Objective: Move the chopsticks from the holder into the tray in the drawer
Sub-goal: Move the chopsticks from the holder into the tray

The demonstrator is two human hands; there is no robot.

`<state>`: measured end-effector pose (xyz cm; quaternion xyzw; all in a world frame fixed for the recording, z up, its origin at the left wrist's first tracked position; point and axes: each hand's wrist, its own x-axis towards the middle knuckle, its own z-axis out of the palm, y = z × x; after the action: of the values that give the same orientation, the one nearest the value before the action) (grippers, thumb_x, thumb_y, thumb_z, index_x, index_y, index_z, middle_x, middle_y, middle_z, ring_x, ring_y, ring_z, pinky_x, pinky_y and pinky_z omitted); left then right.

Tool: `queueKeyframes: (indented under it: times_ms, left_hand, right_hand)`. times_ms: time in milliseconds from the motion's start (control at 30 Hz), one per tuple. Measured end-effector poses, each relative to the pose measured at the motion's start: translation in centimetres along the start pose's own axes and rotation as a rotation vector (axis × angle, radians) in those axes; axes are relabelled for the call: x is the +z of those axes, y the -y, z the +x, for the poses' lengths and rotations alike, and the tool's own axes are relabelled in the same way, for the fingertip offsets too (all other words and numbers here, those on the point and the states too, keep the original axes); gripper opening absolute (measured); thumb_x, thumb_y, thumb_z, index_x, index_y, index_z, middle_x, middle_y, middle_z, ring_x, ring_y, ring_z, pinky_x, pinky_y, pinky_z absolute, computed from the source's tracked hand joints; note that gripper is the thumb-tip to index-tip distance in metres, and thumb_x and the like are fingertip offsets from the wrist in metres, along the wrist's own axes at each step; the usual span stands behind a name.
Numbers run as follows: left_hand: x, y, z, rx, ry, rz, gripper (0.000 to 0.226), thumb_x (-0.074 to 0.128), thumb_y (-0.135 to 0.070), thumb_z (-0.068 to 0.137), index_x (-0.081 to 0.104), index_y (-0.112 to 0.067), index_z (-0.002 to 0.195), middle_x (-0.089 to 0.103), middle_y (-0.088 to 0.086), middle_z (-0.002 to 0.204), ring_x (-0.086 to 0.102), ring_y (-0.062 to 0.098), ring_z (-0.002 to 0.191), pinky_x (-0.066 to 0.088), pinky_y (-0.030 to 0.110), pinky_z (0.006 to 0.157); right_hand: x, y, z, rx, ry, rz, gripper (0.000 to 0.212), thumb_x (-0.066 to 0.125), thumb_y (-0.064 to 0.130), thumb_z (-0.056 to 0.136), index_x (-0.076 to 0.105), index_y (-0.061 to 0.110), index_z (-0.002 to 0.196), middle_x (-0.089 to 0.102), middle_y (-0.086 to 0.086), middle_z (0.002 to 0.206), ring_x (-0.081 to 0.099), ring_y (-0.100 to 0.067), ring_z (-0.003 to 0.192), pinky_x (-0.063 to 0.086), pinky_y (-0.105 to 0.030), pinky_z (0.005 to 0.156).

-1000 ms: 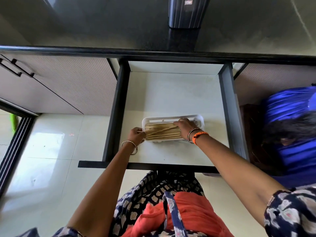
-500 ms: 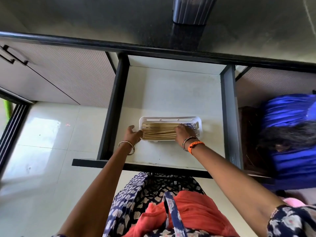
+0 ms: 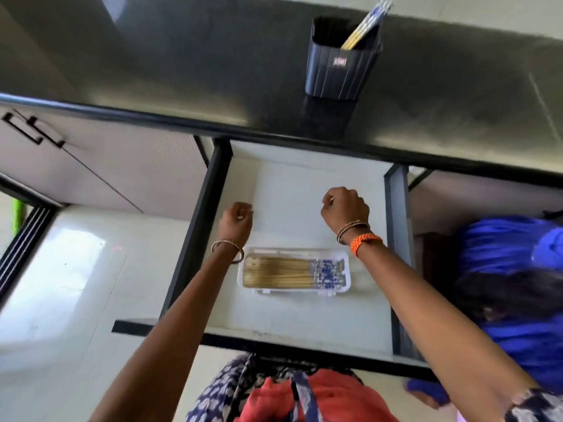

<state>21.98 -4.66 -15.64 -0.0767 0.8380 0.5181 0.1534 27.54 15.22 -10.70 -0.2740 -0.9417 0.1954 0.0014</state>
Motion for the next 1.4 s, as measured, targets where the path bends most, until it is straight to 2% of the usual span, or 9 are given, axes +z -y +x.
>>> queueKeyframes:
  times_ms: [200,300,467,633,767,933,1100,1267,1400]
  left_hand:
    - [2.9,-13.8,5.9,0.428,0.046,0.111,0.023,0.048,0.002,0.082,0.063,-0.005,0.097,0.070,0.011,0.103,0.061,0.015,0.089,0.043,0.018,0.078]
    - [4.3,-19.9,8.8,0.568,0.059,0.144,0.035,0.047,0.002,0.082,0.057,-0.006,0.114,0.063,0.012,0.115,0.060,0.023,0.105,0.048,0.030,0.096]
    - [6.7,-26.1,14.3,0.774,0.035,0.440,0.061,0.051,-0.009,0.087,0.027,-0.014,0.143,0.025,0.009,0.154,0.019,0.026,0.144,0.022,0.036,0.118]
    - [8.6,-27.6,18.3,0.821,0.039,0.691,0.042,0.043,-0.018,0.093,0.042,-0.017,0.136,0.034,0.002,0.151,0.017,0.020,0.145,0.027,0.043,0.113]
    - [9.5,-26.1,20.0,0.871,0.056,0.643,0.027,0.043,-0.020,0.094,0.059,-0.014,0.115,0.060,0.001,0.127,0.027,0.022,0.142,0.038,0.045,0.108]
    - [9.9,-25.6,21.0,0.912,0.057,0.593,0.025,0.041,-0.022,0.095,0.062,-0.015,0.107,0.066,0.001,0.113,0.043,0.024,0.133,0.032,0.040,0.115]
    - [9.5,-26.0,20.5,0.864,0.090,0.565,0.025,0.043,-0.021,0.095,0.062,-0.013,0.110,0.065,0.003,0.116,0.029,0.022,0.141,0.034,0.045,0.112]
    - [9.3,-26.6,19.9,0.782,0.119,0.580,0.027,0.043,-0.023,0.095,0.061,-0.013,0.112,0.062,0.003,0.122,0.018,0.018,0.145,0.039,0.044,0.107]
    - [9.2,-27.1,19.6,0.741,0.148,0.587,0.026,0.044,-0.023,0.095,0.061,-0.011,0.111,0.061,0.005,0.124,0.016,0.018,0.146,0.040,0.046,0.106]
  right_hand:
    - [-8.4,1.5,10.9,0.037,-0.284,0.267,0.027,0.049,0.008,0.077,0.073,0.016,0.086,0.073,-0.012,0.097,0.063,-0.039,0.097,0.053,-0.037,0.078]
    - [-11.5,2.0,16.3,-0.015,-0.402,0.344,0.029,0.048,0.007,0.082,0.071,0.015,0.097,0.072,-0.010,0.102,0.064,-0.033,0.099,0.053,-0.036,0.081]
    - [-13.6,2.2,25.0,-0.027,-0.482,0.423,0.026,0.052,0.014,0.092,0.066,0.003,0.110,0.069,-0.016,0.108,0.062,-0.031,0.103,0.049,-0.036,0.088]
    - [-13.9,2.6,32.0,0.110,-0.413,0.571,0.040,0.058,0.025,0.089,0.046,0.013,0.053,0.047,-0.003,0.058,0.045,-0.023,0.067,0.033,-0.026,0.062]
    - [-13.3,2.5,34.9,0.109,-0.327,0.663,0.026,0.064,0.028,0.086,0.071,0.005,0.076,0.056,-0.006,0.069,0.052,-0.019,0.071,0.036,-0.025,0.065]
    - [-12.9,1.6,35.7,0.099,-0.363,0.782,0.024,0.066,0.024,0.084,0.068,0.005,0.071,0.047,0.004,0.051,0.044,-0.010,0.053,0.035,-0.021,0.050]
    - [-13.3,1.9,35.5,0.108,-0.271,0.882,0.038,0.065,0.022,0.088,0.052,0.015,0.052,0.045,0.003,0.053,0.037,-0.007,0.049,0.035,-0.014,0.047]
    - [-13.9,2.6,36.0,0.122,-0.217,0.963,0.024,0.068,0.018,0.085,0.071,-0.002,0.098,0.063,-0.004,0.075,0.052,-0.006,0.061,0.042,-0.016,0.054]
    - [-14.4,2.8,36.0,0.159,-0.296,0.974,0.025,0.068,0.020,0.085,0.072,-0.002,0.096,0.063,-0.003,0.070,0.060,-0.015,0.068,0.048,-0.019,0.061]
